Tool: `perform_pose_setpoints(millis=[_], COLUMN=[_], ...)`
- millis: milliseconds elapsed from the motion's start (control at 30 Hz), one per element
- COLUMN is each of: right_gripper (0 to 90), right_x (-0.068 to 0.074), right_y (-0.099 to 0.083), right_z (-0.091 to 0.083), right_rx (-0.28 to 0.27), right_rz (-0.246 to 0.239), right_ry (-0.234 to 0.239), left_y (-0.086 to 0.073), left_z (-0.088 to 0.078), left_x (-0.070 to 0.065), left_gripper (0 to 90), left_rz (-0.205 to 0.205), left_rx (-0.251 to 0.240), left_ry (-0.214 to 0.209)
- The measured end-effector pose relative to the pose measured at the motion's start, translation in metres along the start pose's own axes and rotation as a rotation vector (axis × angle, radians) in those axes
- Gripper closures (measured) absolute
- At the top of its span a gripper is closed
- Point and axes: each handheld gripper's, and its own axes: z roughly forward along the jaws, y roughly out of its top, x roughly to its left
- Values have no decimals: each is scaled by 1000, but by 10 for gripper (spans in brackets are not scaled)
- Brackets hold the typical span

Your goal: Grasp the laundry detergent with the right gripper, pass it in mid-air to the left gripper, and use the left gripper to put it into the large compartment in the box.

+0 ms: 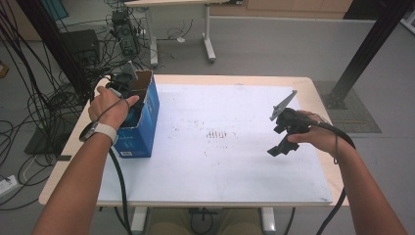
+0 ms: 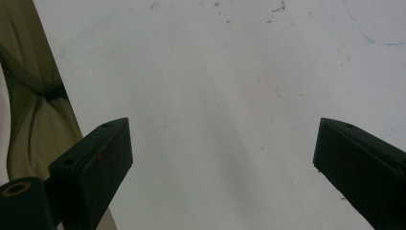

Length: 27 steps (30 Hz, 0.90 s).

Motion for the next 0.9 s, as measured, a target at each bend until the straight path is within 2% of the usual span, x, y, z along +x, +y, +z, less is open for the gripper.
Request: perform_pose_setpoints(millis=[100,133,267,333,400,633,733,900], right_gripper=[62,62,63,63,63,63,63,63], right_x=[1,1,2,2,2,3,3,4], right_y=[1,2,3,3,3,2,1,1], right_z=[0,0,0,1,1,-2,-2,-5], right_rx=[1,0,2,4,6,10,13,15], right_rz=[-1,-3,-7,-6,-7,-4,-3,-5], right_ry=[0,0,3,3,3,1,-3,-6], left_y=[0,0,-1,-1,-1,-1,-1,0], left_z=[-6,-8,-15,-20,-25,-50,-63,-87], left_x=[-1,0,0,0,0,-1,-5,-16], left_gripper=[269,237,211,185,147,120,103,97], left_rz=[12,14,12,21,13,44,74,133], left_rx=[-12,-17,-40,-42,-57,-98,-122,-155], left_ry=[11,18,-2,11,-7,-50,-78,-74])
